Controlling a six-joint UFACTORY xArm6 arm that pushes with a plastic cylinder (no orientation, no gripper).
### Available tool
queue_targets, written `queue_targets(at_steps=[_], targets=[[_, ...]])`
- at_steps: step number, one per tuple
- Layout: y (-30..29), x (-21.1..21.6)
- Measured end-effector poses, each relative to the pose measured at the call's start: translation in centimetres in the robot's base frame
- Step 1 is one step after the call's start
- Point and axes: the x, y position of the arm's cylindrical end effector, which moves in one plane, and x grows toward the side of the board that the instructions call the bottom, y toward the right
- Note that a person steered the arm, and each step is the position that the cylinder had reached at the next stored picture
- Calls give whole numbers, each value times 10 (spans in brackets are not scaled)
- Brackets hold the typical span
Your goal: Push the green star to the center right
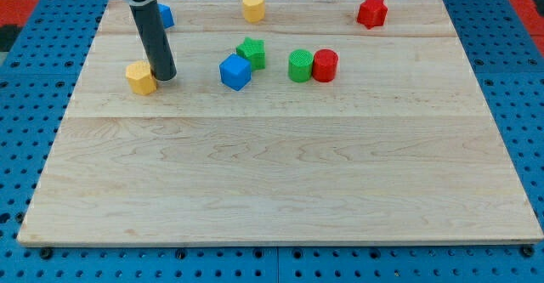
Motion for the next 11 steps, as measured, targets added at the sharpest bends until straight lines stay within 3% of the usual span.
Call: queue_targets(at_steps=[1,3,8,10,11], targets=[[-18,28],[36,45],[34,44],[7,0],[42,-26]])
